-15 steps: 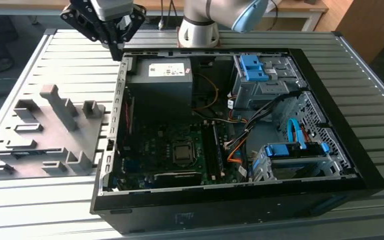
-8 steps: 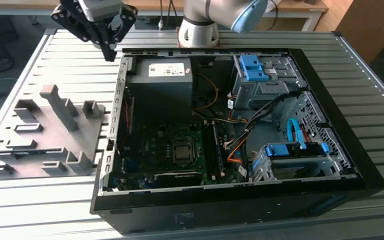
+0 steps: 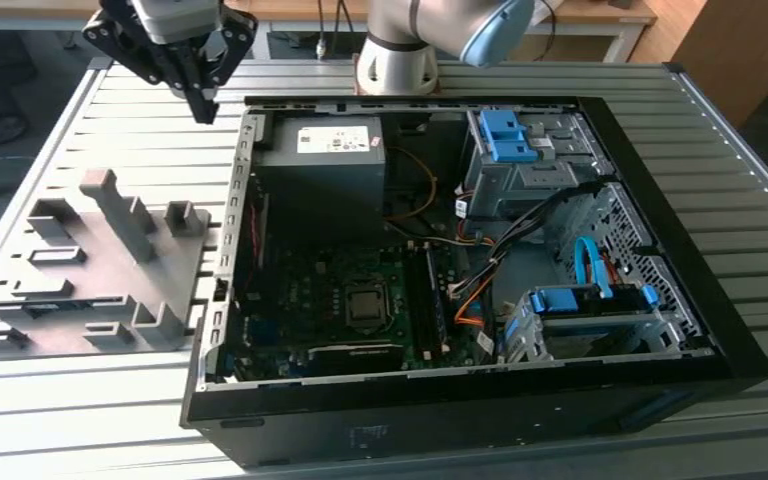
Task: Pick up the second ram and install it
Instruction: 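Reach for the second ram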
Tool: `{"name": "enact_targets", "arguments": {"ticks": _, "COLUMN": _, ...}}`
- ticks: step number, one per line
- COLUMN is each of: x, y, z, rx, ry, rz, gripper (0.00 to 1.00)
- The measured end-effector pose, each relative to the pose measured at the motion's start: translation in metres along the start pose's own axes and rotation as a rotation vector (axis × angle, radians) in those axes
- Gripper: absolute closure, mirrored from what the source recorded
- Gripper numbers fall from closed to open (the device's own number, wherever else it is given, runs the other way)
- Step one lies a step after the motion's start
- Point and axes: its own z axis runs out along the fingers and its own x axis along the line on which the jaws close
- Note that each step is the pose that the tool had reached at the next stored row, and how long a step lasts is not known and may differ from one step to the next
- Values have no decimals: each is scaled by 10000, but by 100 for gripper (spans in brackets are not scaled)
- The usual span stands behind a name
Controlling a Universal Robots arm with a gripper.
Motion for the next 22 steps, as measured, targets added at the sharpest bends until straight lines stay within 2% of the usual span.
{"name": "enact_targets", "arguments": {"ticks": 8, "x": 166, "y": -15, "z": 1, "rx": 1, "ry": 1, "rz": 0, "gripper": 90}}
{"name": "enact_targets", "arguments": {"ticks": 22, "x": 594, "y": -68, "z": 26, "rx": 0, "ry": 0, "rz": 1, "gripper": 90}}
